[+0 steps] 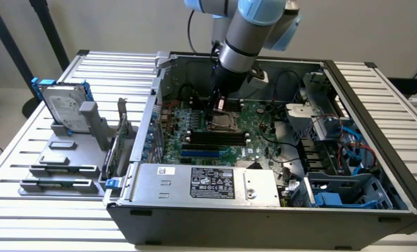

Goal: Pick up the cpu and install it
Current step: 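Close the cpu cover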

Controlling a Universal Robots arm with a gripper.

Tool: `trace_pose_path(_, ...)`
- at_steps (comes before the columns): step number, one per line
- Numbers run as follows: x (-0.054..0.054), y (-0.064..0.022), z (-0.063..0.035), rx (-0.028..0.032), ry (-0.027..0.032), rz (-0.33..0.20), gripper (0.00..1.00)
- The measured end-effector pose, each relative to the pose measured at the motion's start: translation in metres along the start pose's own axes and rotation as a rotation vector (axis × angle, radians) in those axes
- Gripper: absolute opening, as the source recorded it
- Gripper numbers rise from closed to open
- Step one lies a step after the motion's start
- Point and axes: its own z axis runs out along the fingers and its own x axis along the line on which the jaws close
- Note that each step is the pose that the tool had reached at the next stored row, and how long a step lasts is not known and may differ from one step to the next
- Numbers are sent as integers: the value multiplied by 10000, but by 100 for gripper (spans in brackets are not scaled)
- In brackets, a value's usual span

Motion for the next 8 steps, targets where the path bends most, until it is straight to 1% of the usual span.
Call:
trace_pose_path(3,-6,-7,48,16,-20,5,11)
trace_pose_path(5,-6,-9,60,13,-12,5,11)
trace_pose_path(6,-5,-10,58,11,-10,3,11)
trace_pose_path(8,-5,-19,18,3,14,-5,11)
